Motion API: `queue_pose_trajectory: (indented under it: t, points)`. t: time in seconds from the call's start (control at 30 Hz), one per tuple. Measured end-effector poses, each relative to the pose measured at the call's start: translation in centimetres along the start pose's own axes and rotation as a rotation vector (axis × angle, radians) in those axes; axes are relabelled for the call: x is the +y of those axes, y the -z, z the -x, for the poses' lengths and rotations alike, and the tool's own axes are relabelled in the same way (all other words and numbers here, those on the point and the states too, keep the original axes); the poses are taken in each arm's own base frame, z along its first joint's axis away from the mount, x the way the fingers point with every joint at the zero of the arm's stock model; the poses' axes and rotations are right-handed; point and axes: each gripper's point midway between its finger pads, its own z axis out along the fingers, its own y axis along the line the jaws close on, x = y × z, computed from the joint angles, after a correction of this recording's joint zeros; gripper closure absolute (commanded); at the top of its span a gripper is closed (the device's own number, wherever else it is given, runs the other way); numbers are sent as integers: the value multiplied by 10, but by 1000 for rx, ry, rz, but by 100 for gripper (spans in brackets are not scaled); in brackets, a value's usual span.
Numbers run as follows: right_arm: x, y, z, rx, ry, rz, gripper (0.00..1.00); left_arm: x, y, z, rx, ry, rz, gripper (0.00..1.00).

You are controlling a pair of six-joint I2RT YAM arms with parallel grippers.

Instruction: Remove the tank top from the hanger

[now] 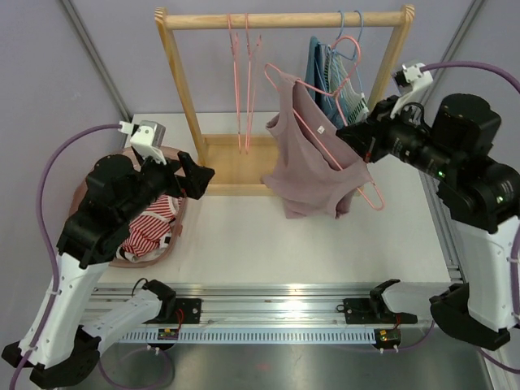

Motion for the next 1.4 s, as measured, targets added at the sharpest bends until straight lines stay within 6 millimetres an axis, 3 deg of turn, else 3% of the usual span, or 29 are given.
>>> queue_pose_trajectory:
  t: [0.2,0.3,0.4,0.6,0.77,0.9,0.93,1.0,1.03,1.17,1.3,1.4]
  points:
    - [24,52,-3,-35,-15,66,100,-50,9,60,-122,-22,-140,1]
    - [31,69,-13,-22,-27,89,100,-81,9,85,-180,-48,-222,1]
    - [35,78,-24,3,-40,105,100,-107,3,97,-216,-89,-271,1]
    - [37,78,-48,69,-84,128,100,-146,-27,86,-223,-229,-287,1]
    - [47,83,-55,88,-109,175,100,-163,-57,68,-188,-307,-277,6]
    - [54,94,-54,71,-111,203,100,-168,-77,52,-147,-345,-258,20]
    - [55,96,-54,68,-111,208,100,-168,-81,49,-137,-351,-254,32]
    - [57,99,-53,63,-109,214,100,-168,-87,44,-125,-362,-242,43]
    - [57,100,-53,61,-109,214,100,-168,-89,42,-121,-366,-237,57]
    - [56,100,-53,60,-107,212,100,-164,-91,43,-124,-368,-210,81]
    - [51,94,-61,75,-101,198,100,-154,-93,45,-132,-363,-144,99]
    - [44,87,-75,106,-93,178,100,-135,-96,41,-127,-359,-45,100]
